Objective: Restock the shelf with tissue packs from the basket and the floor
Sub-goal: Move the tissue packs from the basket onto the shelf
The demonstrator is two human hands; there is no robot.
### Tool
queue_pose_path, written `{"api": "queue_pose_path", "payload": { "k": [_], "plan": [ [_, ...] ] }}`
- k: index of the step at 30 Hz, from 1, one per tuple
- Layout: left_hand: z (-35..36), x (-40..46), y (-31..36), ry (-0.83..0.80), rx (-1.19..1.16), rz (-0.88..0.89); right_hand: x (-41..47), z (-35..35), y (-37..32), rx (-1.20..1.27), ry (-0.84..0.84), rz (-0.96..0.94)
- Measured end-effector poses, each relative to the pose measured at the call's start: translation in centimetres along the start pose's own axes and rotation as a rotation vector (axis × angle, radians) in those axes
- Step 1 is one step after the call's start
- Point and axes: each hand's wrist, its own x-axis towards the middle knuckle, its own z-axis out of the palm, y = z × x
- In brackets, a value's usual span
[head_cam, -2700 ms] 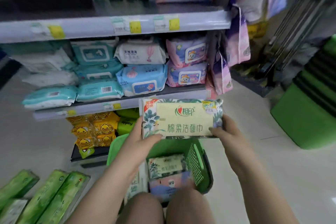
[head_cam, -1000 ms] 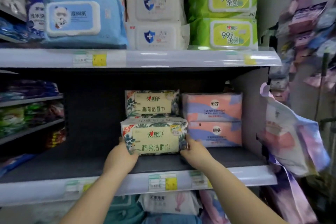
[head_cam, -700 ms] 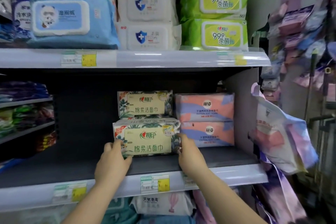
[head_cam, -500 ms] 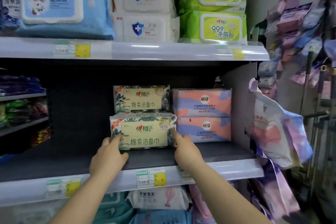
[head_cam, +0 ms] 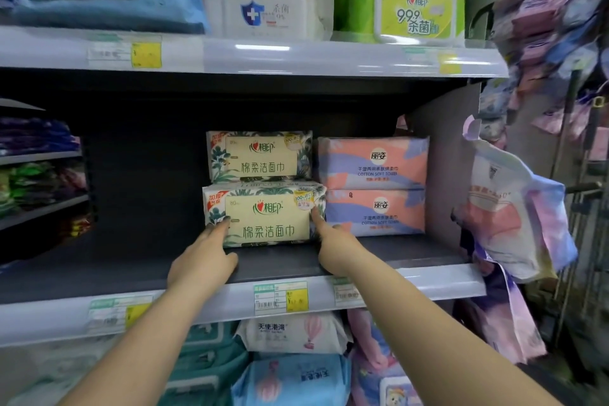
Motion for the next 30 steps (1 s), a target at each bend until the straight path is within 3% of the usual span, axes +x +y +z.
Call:
{"api": "queue_pose_path", "payload": {
  "k": [8,24,30],
  "plan": [
    [0.2,-0.7,0.6,0.051,0.101,-0.007,0.2,0.8,0.5,0.083,0.029,-0.020],
    [-0.8,-0.8,1.2,-0.053,0.149,-0.023,-1.7,0.4,-0.4,0.081,0.054,0.017],
    [-0.4,-3.1,2.3,0.122,0.197,0.160,-3.3,0.9,-0.4,-0.111,0.281,-0.164]
  ]
}}
